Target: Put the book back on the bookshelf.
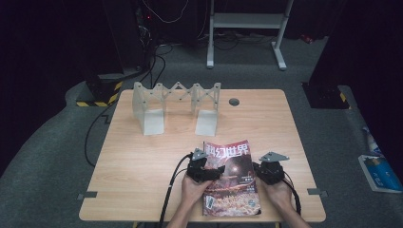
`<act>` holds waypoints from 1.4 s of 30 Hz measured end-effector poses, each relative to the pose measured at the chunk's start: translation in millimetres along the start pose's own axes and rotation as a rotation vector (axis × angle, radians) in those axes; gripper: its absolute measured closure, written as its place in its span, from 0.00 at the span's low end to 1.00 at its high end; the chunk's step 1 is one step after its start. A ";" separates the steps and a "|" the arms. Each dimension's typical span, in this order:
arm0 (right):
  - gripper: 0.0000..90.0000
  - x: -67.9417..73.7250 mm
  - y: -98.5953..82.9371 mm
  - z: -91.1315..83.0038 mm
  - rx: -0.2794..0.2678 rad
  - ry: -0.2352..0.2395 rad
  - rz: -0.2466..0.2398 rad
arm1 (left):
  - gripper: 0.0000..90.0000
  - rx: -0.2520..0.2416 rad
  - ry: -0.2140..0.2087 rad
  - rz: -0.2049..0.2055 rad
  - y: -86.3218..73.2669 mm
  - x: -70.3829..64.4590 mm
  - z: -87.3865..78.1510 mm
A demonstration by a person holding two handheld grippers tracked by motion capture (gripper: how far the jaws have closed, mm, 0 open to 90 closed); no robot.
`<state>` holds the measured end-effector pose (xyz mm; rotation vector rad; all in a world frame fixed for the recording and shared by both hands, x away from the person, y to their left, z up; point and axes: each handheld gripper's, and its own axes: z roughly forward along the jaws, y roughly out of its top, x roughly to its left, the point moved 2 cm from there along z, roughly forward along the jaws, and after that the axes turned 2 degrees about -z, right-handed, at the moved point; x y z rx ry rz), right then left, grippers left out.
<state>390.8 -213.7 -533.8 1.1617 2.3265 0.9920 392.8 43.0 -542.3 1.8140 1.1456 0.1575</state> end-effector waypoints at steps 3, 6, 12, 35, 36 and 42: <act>1.00 3.0 0.1 0.0 0.001 0.010 -0.016 | 0.27 0.003 0.011 0.020 -0.2 -0.6 0.1; 1.00 4.5 0.3 0.6 -0.004 0.015 -0.028 | 0.29 0.005 0.011 0.038 -0.3 -1.5 0.9; 1.00 6.9 0.1 1.4 -0.010 0.029 -0.025 | 0.36 0.016 -0.007 0.051 -0.8 -3.3 0.7; 0.99 21.8 1.4 5.3 -0.035 0.057 -0.090 | 0.70 0.111 0.010 -0.049 0.9 -3.5 -12.4; 0.99 21.5 0.9 5.4 -0.038 0.055 -0.101 | 0.72 0.108 0.009 -0.056 1.3 -3.8 -12.9; 0.97 23.2 -2.3 4.2 -0.056 0.049 -0.111 | 0.80 0.096 -0.001 -0.071 2.5 -3.5 -16.4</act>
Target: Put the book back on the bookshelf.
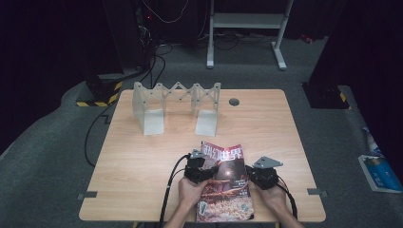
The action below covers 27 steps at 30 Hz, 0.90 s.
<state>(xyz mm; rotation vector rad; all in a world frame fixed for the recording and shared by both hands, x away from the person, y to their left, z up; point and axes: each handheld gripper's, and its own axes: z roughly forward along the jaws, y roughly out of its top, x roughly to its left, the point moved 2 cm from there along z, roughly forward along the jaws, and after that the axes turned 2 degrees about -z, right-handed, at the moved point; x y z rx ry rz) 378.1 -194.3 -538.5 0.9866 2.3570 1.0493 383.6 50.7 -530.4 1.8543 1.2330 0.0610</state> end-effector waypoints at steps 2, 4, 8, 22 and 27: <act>0.94 -0.4 -0.5 -0.6 0.000 0.000 -0.008 | 0.82 -0.001 0.003 0.007 0.4 -0.9 -1.9; 0.91 -1.4 -1.4 -1.0 -0.005 0.002 -0.008 | 0.83 -0.006 -0.002 0.003 0.8 -1.8 -3.5; 0.87 -2.8 -3.1 -2.9 -0.004 -0.020 -0.016 | 0.85 -0.021 -0.027 -0.013 2.3 -1.9 -6.4; 0.74 -31.7 -14.9 -12.7 -0.011 -0.134 0.055 | 0.88 -0.049 -0.054 -0.027 5.0 -3.2 -19.1; 0.68 -36.9 -18.2 -12.6 -0.031 -0.134 0.116 | 0.88 -0.058 -0.050 -0.016 7.3 -3.4 -27.0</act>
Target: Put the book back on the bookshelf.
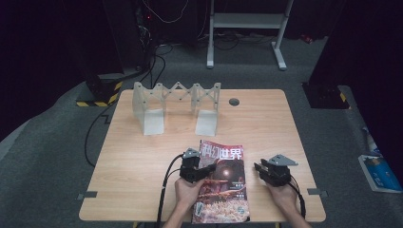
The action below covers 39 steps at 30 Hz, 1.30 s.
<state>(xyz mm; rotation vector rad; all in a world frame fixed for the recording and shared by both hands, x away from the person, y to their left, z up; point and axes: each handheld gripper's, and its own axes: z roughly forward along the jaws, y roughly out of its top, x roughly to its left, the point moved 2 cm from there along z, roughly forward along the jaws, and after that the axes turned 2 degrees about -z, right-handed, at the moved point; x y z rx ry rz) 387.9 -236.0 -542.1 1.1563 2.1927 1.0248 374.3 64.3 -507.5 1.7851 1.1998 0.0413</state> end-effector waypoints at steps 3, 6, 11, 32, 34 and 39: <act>0.66 -0.7 -0.9 0.0 -0.007 -0.003 -0.001 | 0.88 -0.010 0.001 0.010 3.0 -1.3 -5.3; 0.63 -1.1 -1.3 0.3 -0.011 -0.002 -0.002 | 0.89 -0.014 0.006 0.021 5.9 -3.3 -9.2; 0.61 -0.8 -1.8 0.8 -0.016 -0.001 -0.001 | 0.89 -0.025 0.007 0.025 8.3 -4.1 -15.1; 0.57 -0.6 -2.1 1.1 -0.019 -0.002 0.003 | 0.90 -0.074 0.024 0.076 31.0 -7.4 -52.1; 0.57 -0.7 -2.1 1.2 -0.020 -0.002 0.001 | 0.90 -0.079 0.027 0.086 34.5 -9.0 -55.6; 0.57 -0.6 -2.1 1.2 -0.021 -0.002 0.002 | 0.91 -0.081 0.038 0.100 43.0 -11.5 -64.0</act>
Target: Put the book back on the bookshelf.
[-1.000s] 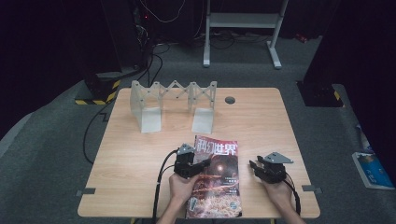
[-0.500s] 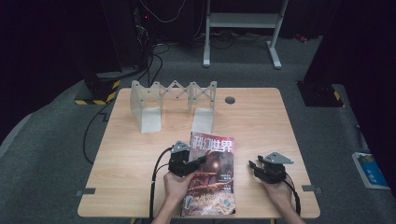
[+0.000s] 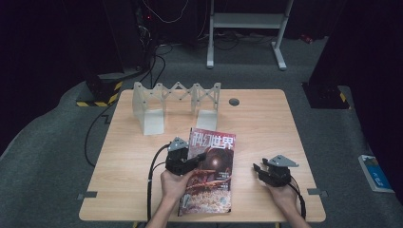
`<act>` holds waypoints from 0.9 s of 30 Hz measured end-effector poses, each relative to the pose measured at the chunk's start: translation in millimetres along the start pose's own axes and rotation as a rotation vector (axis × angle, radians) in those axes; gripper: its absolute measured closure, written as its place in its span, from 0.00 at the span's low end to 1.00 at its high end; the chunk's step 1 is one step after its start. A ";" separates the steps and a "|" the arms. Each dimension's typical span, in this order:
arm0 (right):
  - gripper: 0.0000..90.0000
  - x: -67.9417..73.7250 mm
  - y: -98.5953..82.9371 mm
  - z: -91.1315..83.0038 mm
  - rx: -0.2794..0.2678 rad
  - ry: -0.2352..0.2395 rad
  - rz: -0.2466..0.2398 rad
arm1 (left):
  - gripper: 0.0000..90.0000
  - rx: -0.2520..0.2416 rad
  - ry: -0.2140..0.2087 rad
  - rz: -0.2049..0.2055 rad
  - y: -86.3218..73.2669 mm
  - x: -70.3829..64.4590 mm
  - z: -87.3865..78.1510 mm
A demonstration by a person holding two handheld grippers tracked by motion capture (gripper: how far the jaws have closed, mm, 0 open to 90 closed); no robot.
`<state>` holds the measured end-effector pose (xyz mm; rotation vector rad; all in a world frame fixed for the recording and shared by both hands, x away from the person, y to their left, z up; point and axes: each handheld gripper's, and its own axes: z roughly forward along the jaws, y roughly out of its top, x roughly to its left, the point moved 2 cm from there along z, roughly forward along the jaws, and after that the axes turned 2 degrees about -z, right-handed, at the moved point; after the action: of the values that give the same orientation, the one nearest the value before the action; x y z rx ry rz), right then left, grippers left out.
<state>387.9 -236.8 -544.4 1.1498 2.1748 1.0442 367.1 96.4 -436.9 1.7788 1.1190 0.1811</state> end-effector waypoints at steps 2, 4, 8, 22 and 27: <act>0.56 0.3 0.0 0.0 0.000 0.001 0.003 | 0.91 0.007 0.013 0.013 3.5 0.1 -2.8; 0.56 0.9 -0.2 -0.1 0.001 0.000 0.007 | 0.91 0.009 0.021 0.020 6.5 0.0 -5.6; 0.56 0.9 -0.3 -0.2 0.001 0.000 0.005 | 0.91 0.003 0.026 0.032 12.2 1.5 -12.5; 0.55 0.9 -0.2 0.2 -0.002 0.001 0.003 | 0.91 -0.001 0.055 0.076 35.0 3.3 -30.5; 0.55 0.9 -0.3 0.2 -0.002 0.001 0.002 | 0.91 -0.005 0.079 0.091 45.6 6.2 -38.0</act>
<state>387.5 -236.0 -544.8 1.1514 2.1737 1.0478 376.6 122.0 -383.8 1.8333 1.0928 0.3110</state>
